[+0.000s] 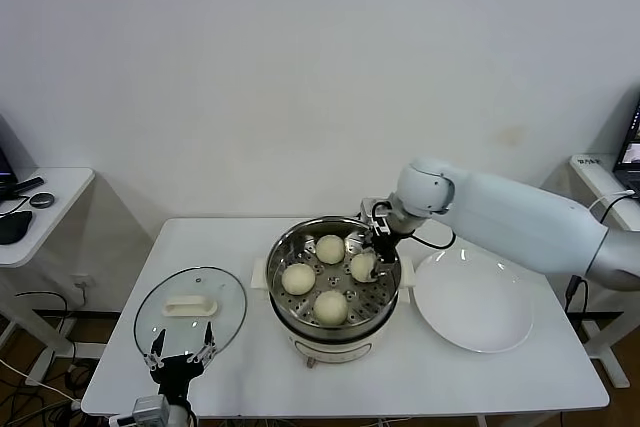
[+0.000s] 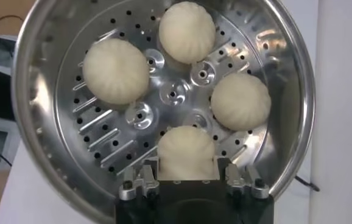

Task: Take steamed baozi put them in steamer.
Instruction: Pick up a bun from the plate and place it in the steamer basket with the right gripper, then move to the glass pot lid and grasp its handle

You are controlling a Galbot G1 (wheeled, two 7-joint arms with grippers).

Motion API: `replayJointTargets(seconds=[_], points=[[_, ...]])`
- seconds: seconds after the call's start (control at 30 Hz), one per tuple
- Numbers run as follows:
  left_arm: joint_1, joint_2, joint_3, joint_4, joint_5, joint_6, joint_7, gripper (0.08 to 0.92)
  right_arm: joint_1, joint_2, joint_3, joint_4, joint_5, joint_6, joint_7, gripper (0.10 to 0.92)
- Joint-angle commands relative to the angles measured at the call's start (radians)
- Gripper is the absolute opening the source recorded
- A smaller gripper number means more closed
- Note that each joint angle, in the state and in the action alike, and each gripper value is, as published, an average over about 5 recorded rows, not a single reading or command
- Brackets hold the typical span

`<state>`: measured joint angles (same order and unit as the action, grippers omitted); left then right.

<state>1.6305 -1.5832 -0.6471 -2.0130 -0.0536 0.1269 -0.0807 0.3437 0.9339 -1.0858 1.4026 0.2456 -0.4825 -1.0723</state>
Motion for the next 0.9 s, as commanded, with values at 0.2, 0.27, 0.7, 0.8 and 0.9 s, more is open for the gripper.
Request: replayJointTargets(seconds=[0.2,0.27,0.7,0.8,0.9], points=[[0.009,-0.005,-0.001,-0.002,0.010,-0.002,-0.002,0.823,0.007,-0.044,0.087,0.018,0.040,-0.001,-0.005,0.779],[0.012,-0.009,0.002,-0.003,0.018,-0.002,-0.002,0.823,0.020,-0.070,0.128,0.026,0.066,0.006,-0.012,0.810],[0.040,-0.016,0.005,0.004,0.043,-0.056,-0.043,0.823,-0.324,-0.204,0.723,0.074,0.501,0.161,0.730,0.823],[0.051,-0.015,0.001,-0.003,0.054,-0.089,-0.054,0.823,-0.536,-0.172,0.972,0.123,0.509,0.184,0.880,0.823],[0.071,-0.015,-0.003,-0.024,0.096,-0.145,-0.027,0.823,-0.752,-0.110,1.193,0.192,0.482,0.192,0.993,0.823]])
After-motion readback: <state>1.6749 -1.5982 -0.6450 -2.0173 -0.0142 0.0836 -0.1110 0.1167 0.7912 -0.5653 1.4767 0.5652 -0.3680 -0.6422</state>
